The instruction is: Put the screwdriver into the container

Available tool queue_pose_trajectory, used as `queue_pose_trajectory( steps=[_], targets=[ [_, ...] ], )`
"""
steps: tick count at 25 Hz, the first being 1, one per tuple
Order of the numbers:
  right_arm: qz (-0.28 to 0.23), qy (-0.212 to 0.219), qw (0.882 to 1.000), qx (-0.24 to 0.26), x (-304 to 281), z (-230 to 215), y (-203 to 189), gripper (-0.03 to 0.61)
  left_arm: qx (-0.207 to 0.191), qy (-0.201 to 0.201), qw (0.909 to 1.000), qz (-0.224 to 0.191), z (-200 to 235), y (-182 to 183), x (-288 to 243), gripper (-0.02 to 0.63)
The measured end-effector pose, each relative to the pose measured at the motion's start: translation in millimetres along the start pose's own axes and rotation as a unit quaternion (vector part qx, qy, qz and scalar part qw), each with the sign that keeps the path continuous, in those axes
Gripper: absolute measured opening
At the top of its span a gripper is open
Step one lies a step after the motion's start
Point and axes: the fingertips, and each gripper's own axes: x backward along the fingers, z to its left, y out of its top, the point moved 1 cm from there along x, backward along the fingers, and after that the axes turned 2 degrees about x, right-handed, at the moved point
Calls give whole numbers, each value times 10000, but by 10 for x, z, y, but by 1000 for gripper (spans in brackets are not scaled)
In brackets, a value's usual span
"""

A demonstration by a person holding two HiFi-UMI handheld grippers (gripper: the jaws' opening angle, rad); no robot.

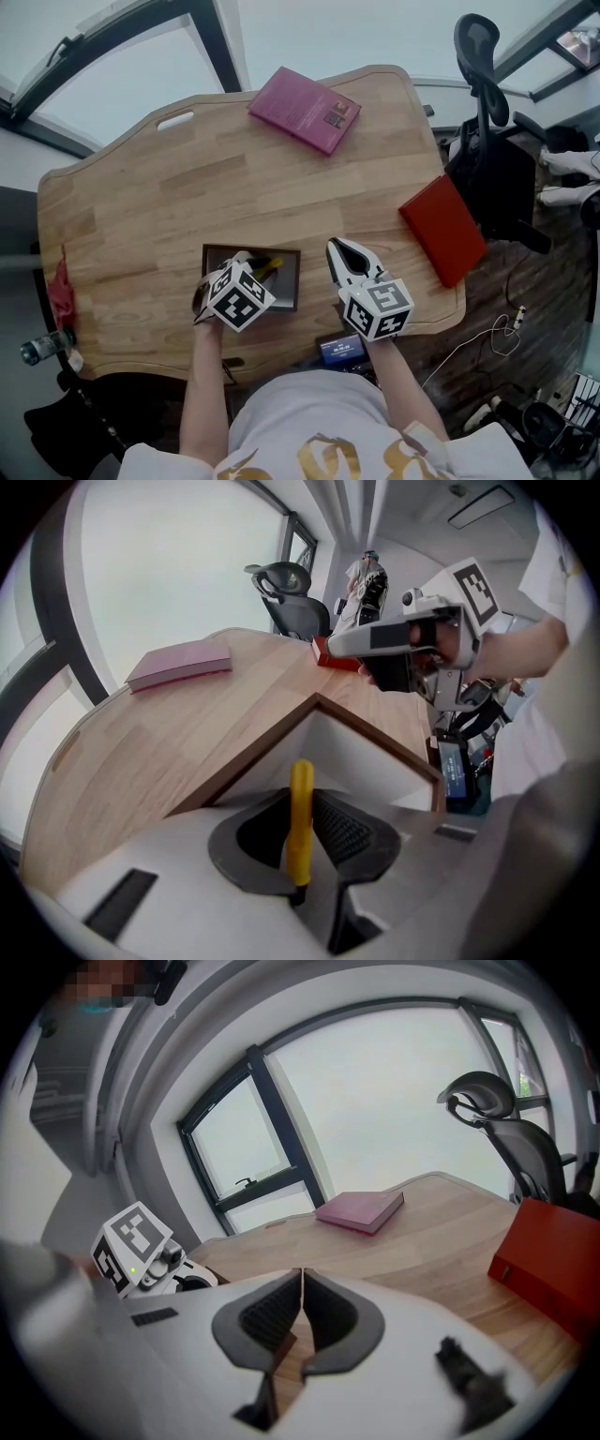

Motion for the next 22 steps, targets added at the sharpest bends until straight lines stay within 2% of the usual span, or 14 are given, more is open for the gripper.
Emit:
queue_pose_trajectory(
  steps=[10, 22],
  targets=[
    [108, 12, 9999, -6, -45, -40, -76, 32, -50, -98, 9997, 211, -45, -5, -66, 81],
    [201, 49, 9998, -48, -103, -44, -134, 32, -155, -425, 9967, 678, -135, -80, -168, 83]
  ],
)
